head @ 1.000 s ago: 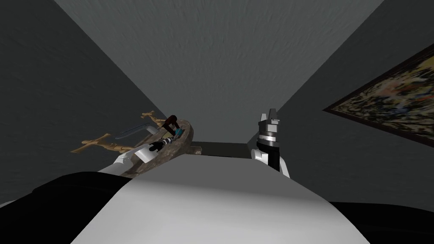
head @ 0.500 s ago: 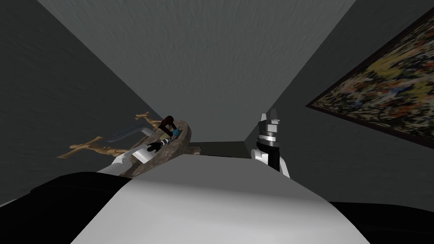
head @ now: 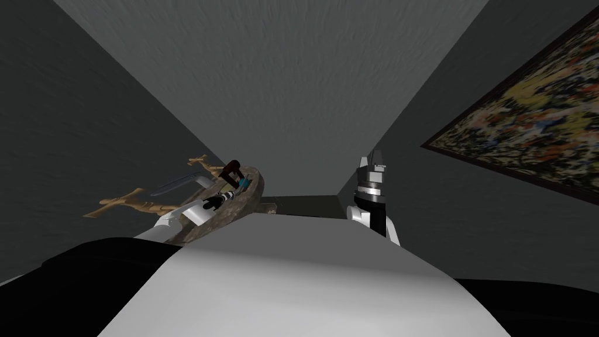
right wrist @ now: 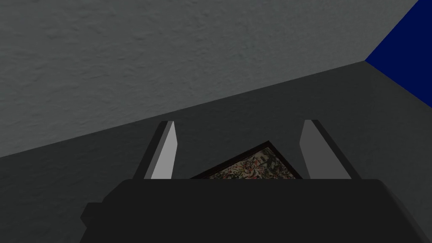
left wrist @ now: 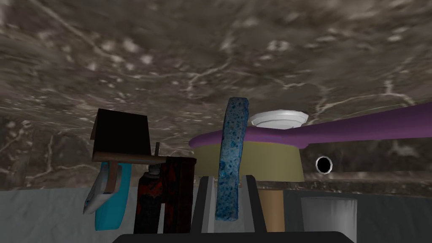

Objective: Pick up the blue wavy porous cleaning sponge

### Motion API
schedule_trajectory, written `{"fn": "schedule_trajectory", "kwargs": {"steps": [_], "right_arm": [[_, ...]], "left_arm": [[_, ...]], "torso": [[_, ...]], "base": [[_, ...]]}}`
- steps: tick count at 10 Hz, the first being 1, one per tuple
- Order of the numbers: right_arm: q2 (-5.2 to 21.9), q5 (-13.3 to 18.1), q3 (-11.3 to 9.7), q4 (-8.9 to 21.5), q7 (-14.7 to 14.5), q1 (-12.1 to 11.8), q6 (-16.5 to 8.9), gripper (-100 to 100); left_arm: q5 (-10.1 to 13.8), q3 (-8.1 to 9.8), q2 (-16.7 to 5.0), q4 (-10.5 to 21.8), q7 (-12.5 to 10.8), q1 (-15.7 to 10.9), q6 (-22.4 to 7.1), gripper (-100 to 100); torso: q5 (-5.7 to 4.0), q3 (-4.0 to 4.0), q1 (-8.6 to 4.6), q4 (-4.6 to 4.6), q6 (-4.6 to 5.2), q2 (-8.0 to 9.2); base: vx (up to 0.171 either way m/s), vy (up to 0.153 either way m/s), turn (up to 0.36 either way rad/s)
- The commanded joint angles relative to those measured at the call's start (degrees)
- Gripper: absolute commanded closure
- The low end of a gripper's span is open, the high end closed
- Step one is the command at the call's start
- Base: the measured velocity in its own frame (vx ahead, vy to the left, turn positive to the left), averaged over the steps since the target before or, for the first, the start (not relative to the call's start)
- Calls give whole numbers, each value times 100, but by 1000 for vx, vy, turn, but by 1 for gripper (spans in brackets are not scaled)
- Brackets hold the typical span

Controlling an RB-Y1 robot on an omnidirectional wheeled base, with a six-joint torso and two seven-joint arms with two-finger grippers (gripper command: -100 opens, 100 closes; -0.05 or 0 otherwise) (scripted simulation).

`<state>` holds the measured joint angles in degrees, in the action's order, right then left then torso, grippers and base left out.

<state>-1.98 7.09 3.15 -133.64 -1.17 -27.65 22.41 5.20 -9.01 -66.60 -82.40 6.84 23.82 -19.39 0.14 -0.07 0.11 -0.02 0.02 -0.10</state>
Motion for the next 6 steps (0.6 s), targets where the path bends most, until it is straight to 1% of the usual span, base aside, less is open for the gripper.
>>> {"fn": "schedule_trajectory", "kwargs": {"steps": [1, 2, 4, 6], "right_arm": [[0, 0, 0, 0, 0, 0, 0, 0], [0, 0, 0, 0, 0, 0, 0, 0], [0, 0, 1, 0, 0, -2, 0, 0], [0, 0, 1, 0, 0, -1, 0, 0]], "left_arm": [[0, 0, 0, 0, 0, 0, 0, 0], [-55, -23, -10, -198, 16, 26, -53, 100], [-133, -34, -41, -517, 34, 91, -153, 100], [-211, -46, -72, -835, 53, 156, -253, 100]], "torso": [[0, 0, 0, 0, 0, 0], [0, 0, 0, 0, 0, 0], [1, -9, 8, -4, -12, -16], [1, -17, 3, -7, -1, -29]], "base": [[0, 0, 0], [44, 22, 241], [83, 19, 276], [80, 13, 164]]}}
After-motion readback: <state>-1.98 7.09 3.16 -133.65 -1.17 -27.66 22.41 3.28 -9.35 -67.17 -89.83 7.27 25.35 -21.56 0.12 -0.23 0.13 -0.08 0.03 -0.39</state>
